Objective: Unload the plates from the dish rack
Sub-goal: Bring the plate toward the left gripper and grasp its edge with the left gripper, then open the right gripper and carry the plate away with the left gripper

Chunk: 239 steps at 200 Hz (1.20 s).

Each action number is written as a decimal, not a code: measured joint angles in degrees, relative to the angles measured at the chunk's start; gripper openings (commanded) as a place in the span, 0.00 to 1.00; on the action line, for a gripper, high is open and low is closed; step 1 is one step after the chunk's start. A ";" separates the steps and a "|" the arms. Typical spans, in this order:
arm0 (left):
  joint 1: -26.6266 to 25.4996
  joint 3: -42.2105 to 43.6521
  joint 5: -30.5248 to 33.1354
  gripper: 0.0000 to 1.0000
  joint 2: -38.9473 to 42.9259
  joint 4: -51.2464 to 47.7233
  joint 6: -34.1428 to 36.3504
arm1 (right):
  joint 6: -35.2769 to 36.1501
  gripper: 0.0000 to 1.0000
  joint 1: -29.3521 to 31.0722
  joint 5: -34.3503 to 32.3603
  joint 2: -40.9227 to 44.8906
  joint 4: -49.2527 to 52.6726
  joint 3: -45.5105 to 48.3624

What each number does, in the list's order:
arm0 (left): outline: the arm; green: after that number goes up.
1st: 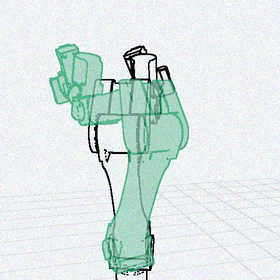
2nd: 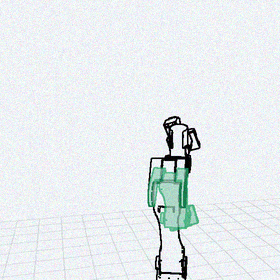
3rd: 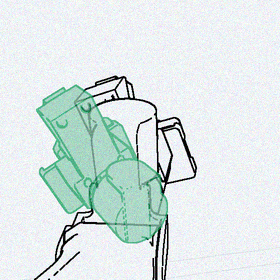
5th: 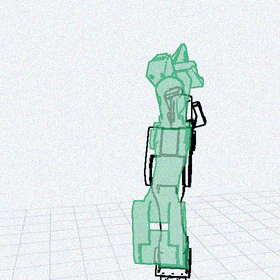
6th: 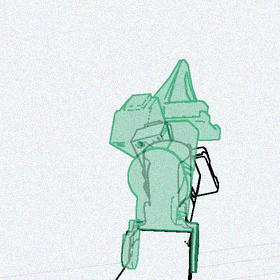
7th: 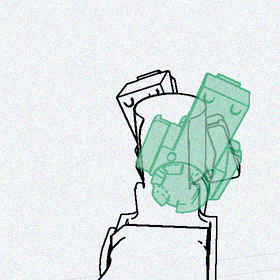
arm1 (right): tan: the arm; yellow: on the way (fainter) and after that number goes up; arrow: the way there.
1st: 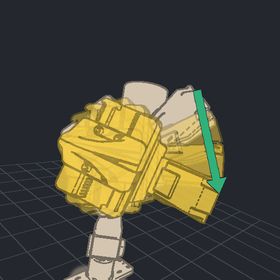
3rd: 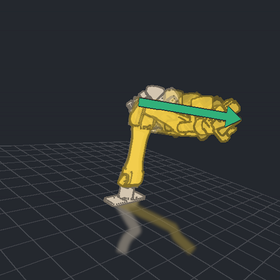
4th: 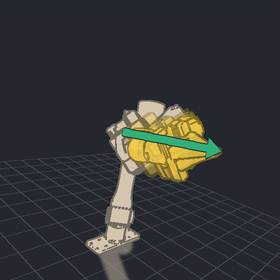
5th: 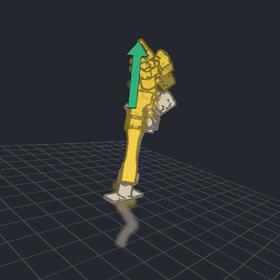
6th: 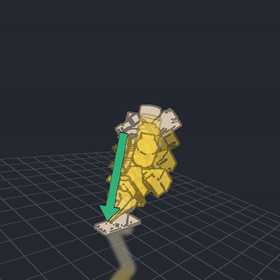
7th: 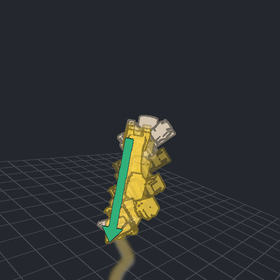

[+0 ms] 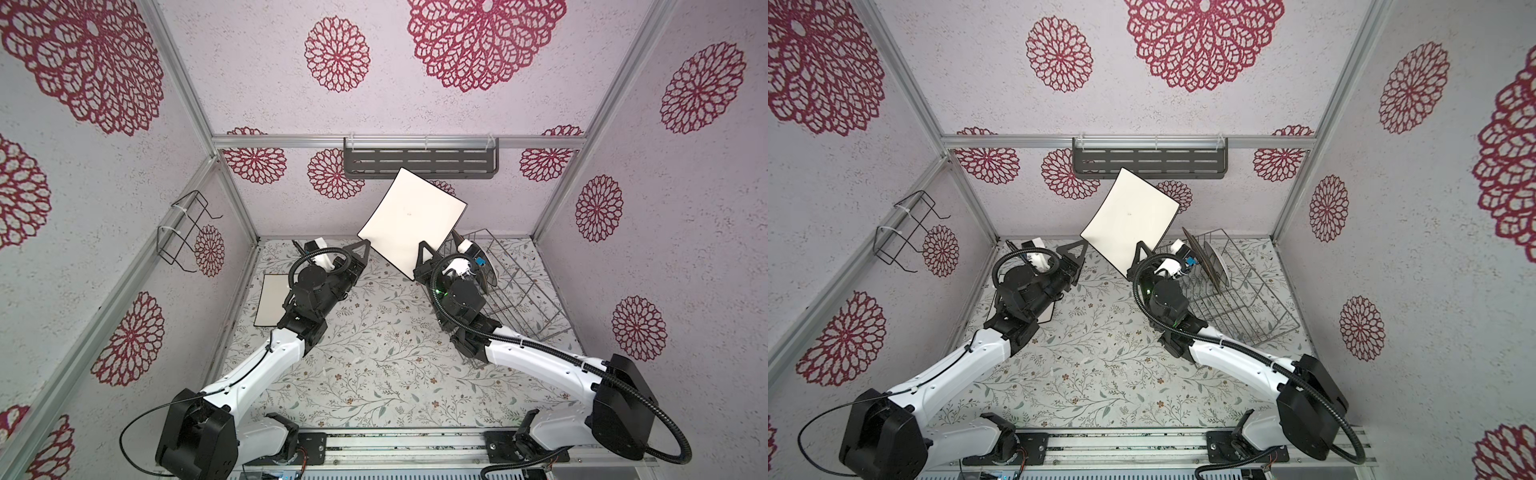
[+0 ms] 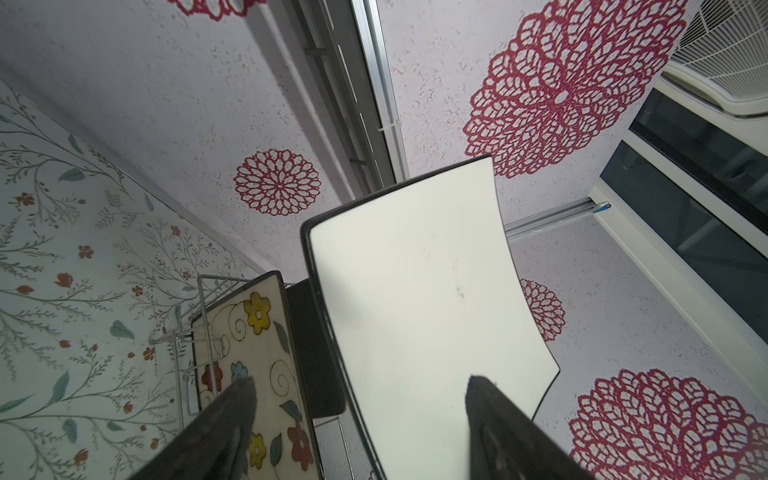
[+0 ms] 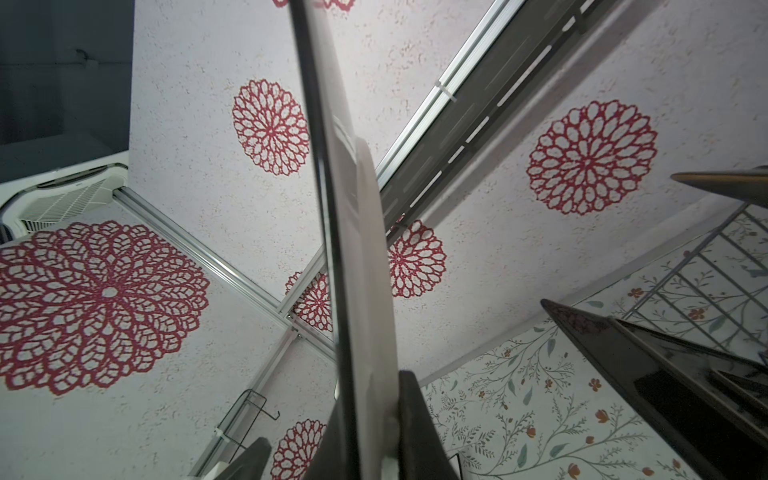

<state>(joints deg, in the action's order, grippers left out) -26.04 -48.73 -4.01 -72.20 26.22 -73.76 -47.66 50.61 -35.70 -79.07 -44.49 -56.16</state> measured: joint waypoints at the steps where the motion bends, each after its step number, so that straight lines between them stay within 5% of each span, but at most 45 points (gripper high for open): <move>1: 0.00 0.00 -0.02 0.84 -0.04 0.04 -0.02 | -0.02 0.00 0.02 0.02 0.00 -0.09 0.00; 164: -0.83 -2.67 -4.85 0.66 -7.85 11.21 -5.29 | -6.56 0.00 0.11 4.63 -0.85 -0.76 -0.63; 239: -0.92 -2.75 -5.27 0.23 -8.09 11.21 -6.75 | -12.39 0.00 -0.22 7.52 -3.21 -0.92 -0.83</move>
<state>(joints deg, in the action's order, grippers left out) -26.96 -51.48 -9.28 -80.29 37.43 -80.51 -60.05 50.39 -28.18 -82.28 -45.41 -56.99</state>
